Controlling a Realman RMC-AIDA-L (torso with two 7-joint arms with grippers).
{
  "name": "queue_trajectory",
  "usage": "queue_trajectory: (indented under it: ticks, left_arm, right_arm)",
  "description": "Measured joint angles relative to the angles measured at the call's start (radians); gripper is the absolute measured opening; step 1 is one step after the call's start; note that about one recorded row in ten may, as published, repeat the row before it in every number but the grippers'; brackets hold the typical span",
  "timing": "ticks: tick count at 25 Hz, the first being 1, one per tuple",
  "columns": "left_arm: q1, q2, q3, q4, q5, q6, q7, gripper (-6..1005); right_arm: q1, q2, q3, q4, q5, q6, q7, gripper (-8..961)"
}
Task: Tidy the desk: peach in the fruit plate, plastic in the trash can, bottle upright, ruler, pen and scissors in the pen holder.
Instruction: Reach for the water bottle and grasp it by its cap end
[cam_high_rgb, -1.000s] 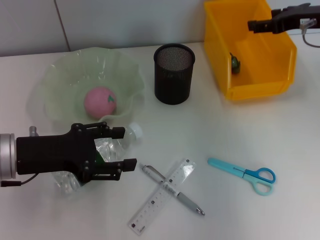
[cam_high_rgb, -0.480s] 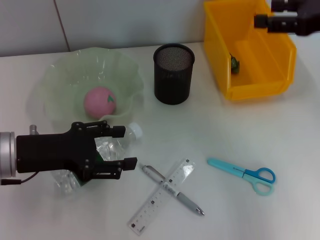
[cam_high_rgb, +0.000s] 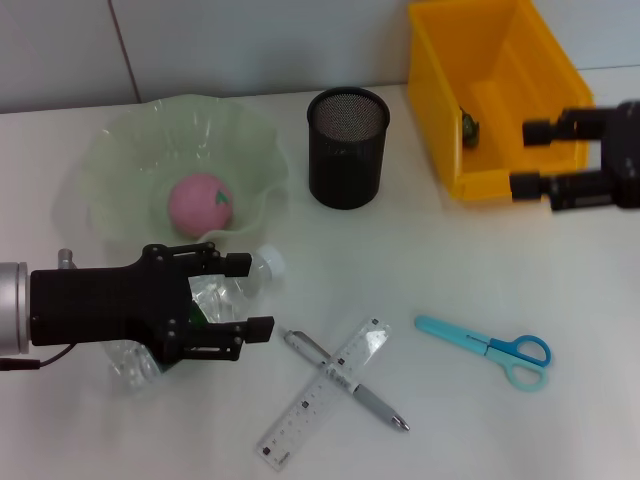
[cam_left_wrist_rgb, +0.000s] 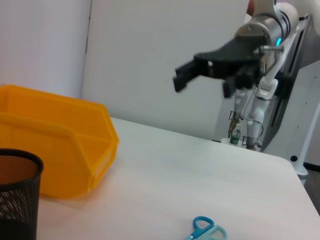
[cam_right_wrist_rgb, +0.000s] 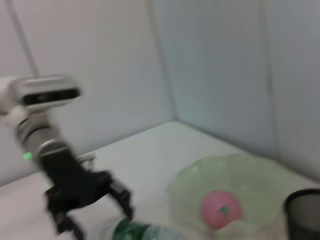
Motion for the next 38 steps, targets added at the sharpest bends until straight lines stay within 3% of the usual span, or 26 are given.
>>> queue_trajectory:
  ticks: [10, 19, 38]
  left_arm:
    - [-0.014, 0.000, 0.000, 0.000, 0.000, 0.017, -0.017, 735]
    - [-0.022, 0.002, 0.000, -0.007, 0.000, 0.027, -0.025, 731]
    - [-0.035, 0.000, 0.003, -0.012, 0.017, 0.020, -0.042, 723]
  right_arm:
    - [0.006, -0.006, -0.005, 0.165, -0.116, -0.082, -0.134, 785]
    - [0.037, -0.020, -0.006, 0.392, -0.189, 0.024, -0.311, 784]
    - [0.044, -0.014, 0.003, 0.425, -0.198, 0.051, -0.366, 784]
